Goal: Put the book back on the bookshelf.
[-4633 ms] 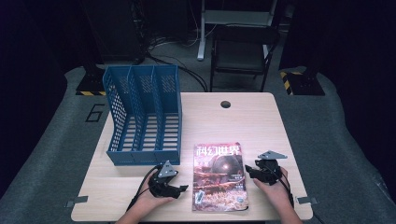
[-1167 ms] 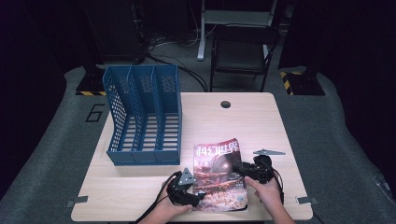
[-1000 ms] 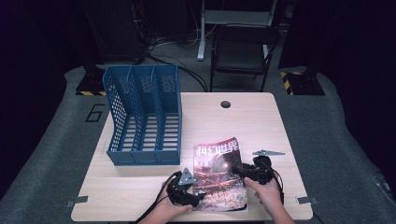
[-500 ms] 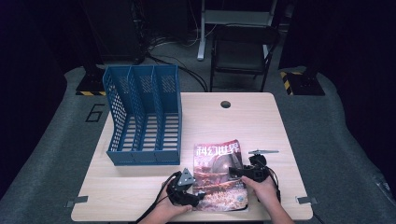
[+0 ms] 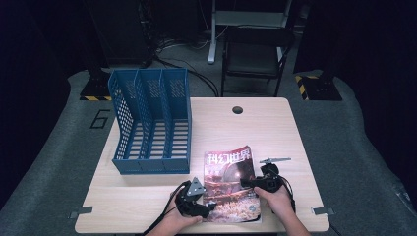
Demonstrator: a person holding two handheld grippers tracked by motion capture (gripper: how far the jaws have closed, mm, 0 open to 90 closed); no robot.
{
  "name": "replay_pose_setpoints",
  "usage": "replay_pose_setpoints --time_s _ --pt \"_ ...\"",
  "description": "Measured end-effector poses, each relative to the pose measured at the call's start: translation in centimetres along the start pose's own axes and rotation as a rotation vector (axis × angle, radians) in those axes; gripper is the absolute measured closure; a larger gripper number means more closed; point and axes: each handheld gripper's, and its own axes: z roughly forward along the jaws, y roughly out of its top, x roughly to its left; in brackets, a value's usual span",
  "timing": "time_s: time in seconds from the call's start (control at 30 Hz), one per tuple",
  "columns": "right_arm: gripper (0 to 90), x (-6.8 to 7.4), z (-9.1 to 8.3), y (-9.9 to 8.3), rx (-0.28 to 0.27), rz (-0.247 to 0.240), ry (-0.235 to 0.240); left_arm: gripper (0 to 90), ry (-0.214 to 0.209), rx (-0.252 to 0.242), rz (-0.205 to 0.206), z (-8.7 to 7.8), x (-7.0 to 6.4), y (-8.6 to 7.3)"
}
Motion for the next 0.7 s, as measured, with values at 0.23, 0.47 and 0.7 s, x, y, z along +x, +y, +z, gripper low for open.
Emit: replay_pose_setpoints --time_s 0.23,0.47,0.7 --pt "79.0 -0.23 -0.13 0.11 0.008 -0.025 0.023 24.7 0.0 -0.001 0.001 0.01 0.01 0.0" --pt "82.5 -0.28 -0.13 0.09 0.013 -0.028 0.04 24.7 -0.001 -0.001 0.001 0.0 0.02 0.0" --pt "79.8 -0.51 -0.05 0.0 0.028 -0.007 0.068 24.8 -0.001 0.003 0.01 -0.03 0.08 0.01"
